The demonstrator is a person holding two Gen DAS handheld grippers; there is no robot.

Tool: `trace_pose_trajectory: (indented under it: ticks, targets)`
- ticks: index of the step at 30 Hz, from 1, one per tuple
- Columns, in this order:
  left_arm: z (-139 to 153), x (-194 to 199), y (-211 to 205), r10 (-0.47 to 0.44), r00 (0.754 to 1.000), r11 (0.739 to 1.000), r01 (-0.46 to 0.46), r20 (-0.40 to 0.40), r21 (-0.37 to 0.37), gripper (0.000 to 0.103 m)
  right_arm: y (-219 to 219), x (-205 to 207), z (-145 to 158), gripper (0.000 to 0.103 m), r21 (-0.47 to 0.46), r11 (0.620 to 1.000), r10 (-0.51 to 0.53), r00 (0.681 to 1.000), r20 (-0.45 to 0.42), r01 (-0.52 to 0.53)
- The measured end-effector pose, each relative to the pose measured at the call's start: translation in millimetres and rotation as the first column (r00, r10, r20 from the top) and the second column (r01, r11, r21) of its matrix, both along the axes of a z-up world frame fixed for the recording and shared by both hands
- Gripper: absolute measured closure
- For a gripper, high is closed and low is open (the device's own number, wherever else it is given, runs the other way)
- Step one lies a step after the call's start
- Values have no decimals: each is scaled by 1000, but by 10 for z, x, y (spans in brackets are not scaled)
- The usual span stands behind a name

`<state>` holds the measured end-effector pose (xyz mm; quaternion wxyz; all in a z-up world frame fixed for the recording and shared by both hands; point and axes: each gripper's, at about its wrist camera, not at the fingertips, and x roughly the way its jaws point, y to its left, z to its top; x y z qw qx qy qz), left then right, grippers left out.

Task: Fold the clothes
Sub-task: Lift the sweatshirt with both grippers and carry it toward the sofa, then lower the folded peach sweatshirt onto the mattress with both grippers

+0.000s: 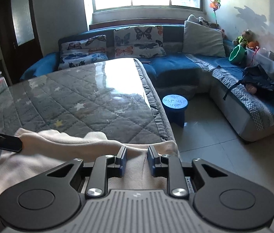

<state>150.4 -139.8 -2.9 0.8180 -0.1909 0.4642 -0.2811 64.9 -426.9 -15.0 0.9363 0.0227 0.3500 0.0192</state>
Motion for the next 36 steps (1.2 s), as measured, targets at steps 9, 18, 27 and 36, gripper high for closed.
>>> trace_pose_trajectory:
  ticks: [9, 18, 27, 36]
  targets:
    - [47, 21, -147, -29, 999, 999, 30, 25, -27, 72, 194, -32, 148, 80, -19, 998, 62, 997, 50, -61]
    - [-70, 96, -241, -16, 1000, 1000, 16, -2, -13, 72, 324, 103, -7, 78, -23, 996, 81, 997, 17, -81]
    - [98, -180, -214, -79, 994, 996, 81, 78, -26, 72, 494, -322, 169, 68, -39, 983, 180, 982, 55, -178]
    - [92, -609, -287, -173, 973, 985, 175, 154, 1, 74, 787, -933, 187, 68, -127, 959, 266, 961, 80, -255]
